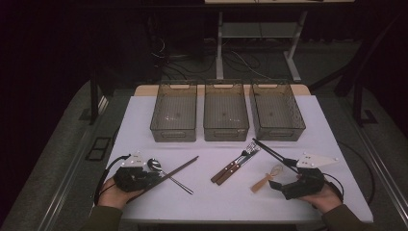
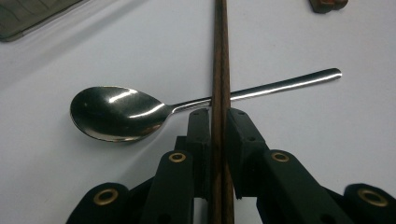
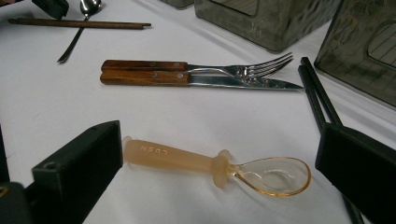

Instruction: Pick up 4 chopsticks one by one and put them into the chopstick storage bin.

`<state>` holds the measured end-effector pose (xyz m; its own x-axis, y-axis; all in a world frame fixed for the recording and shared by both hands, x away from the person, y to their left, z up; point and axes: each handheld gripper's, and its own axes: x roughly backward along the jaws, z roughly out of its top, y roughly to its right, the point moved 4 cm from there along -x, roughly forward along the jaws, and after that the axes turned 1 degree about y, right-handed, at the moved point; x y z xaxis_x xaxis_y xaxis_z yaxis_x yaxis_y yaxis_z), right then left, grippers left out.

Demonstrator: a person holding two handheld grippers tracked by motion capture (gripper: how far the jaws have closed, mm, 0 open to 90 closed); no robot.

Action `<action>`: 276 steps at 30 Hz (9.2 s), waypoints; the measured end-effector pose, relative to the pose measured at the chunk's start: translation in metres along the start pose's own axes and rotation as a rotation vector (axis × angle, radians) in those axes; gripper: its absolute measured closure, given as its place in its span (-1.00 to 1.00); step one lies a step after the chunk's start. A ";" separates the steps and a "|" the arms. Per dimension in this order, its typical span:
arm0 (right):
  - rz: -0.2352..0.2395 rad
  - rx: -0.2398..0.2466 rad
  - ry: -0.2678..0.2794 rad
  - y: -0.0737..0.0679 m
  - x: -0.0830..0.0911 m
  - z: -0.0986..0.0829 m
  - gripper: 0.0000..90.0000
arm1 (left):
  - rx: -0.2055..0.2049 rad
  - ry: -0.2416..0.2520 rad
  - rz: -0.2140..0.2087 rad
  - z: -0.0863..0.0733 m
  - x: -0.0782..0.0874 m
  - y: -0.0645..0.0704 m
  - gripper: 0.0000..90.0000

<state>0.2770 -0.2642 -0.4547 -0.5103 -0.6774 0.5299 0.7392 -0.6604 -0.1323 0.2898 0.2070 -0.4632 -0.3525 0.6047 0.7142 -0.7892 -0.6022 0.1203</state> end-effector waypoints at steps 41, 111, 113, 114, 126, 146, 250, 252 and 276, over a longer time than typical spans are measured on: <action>0.003 0.007 -0.007 -0.001 -0.001 0.000 -0.99 | -0.021 -0.037 0.002 -0.004 -0.006 -0.009 0.87; -0.011 0.000 -0.046 0.004 -0.012 -0.005 -0.99 | 0.045 0.117 -0.017 0.050 -0.004 0.019 0.88; -0.010 -0.003 -0.043 0.004 -0.012 -0.005 -0.99 | 0.042 0.124 -0.018 0.052 -0.004 0.018 0.88; -0.010 -0.003 -0.043 0.004 -0.012 -0.005 -0.99 | 0.047 0.124 -0.017 0.053 -0.005 0.018 0.88; -0.011 -0.014 -0.033 0.004 -0.012 -0.005 -0.99 | 0.050 0.152 -0.029 0.067 -0.011 0.014 0.88; -0.022 -0.013 -0.051 0.004 -0.014 -0.007 -0.99 | 0.066 0.187 -0.020 0.089 -0.013 0.000 0.88; -0.017 -0.058 -0.040 0.006 -0.010 -0.007 -0.99 | 0.176 0.161 0.253 0.165 -0.049 -0.114 -0.01; -0.017 -0.058 -0.040 0.006 -0.010 -0.007 -0.99 | 0.170 0.168 0.235 0.165 -0.046 -0.111 -0.08; -0.022 -0.057 -0.042 0.006 -0.010 -0.007 -0.99 | 0.085 0.202 0.087 0.144 -0.020 -0.058 -0.75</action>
<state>0.2838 -0.2640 -0.4666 -0.5060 -0.6493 0.5678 0.7015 -0.6928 -0.1672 0.4146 0.1546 -0.3854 -0.5181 0.6354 0.5726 -0.7091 -0.6934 0.1278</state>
